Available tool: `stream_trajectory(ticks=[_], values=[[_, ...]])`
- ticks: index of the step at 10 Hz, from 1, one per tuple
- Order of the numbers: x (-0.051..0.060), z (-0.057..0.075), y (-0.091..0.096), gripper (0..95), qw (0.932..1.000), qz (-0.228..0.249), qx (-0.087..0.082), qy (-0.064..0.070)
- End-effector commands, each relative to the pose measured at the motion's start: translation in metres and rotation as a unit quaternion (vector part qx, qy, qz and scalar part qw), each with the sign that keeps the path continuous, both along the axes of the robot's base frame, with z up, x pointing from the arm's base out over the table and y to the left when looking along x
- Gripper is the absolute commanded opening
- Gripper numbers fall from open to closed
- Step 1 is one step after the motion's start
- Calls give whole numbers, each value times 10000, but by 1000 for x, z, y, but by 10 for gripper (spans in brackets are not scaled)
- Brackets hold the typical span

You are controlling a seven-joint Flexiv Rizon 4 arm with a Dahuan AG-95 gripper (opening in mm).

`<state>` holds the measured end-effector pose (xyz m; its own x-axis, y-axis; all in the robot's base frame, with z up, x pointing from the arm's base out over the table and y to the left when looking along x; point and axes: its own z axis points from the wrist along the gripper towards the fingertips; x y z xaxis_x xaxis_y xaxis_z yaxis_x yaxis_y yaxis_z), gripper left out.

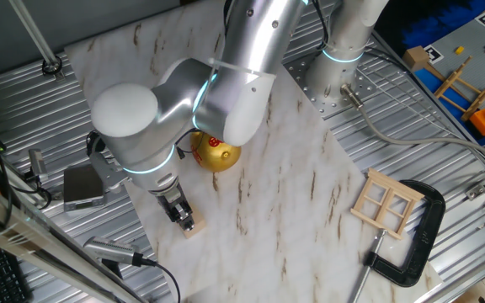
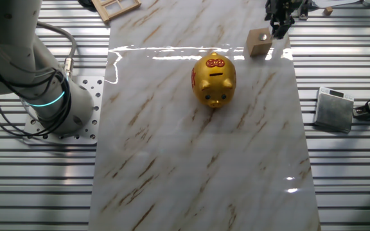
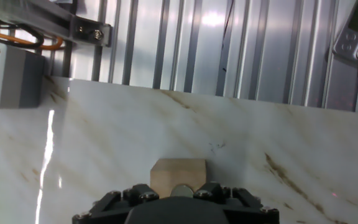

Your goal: Drop coins into a piggy bank

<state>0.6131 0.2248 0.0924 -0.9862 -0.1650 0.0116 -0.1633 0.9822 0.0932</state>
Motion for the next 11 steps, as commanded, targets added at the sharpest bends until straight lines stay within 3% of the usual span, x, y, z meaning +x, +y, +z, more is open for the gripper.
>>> stream_trajectory(ticks=[1,7,8,11], values=[[-1,-2,-2,570,10000,26,9,-1],[-8,-15,-7,570,9999,75,12,-67],[-8,-16,-8,380,9999,73,12,-75],[-8,-21,-11,380,9999,51,56,-86]])
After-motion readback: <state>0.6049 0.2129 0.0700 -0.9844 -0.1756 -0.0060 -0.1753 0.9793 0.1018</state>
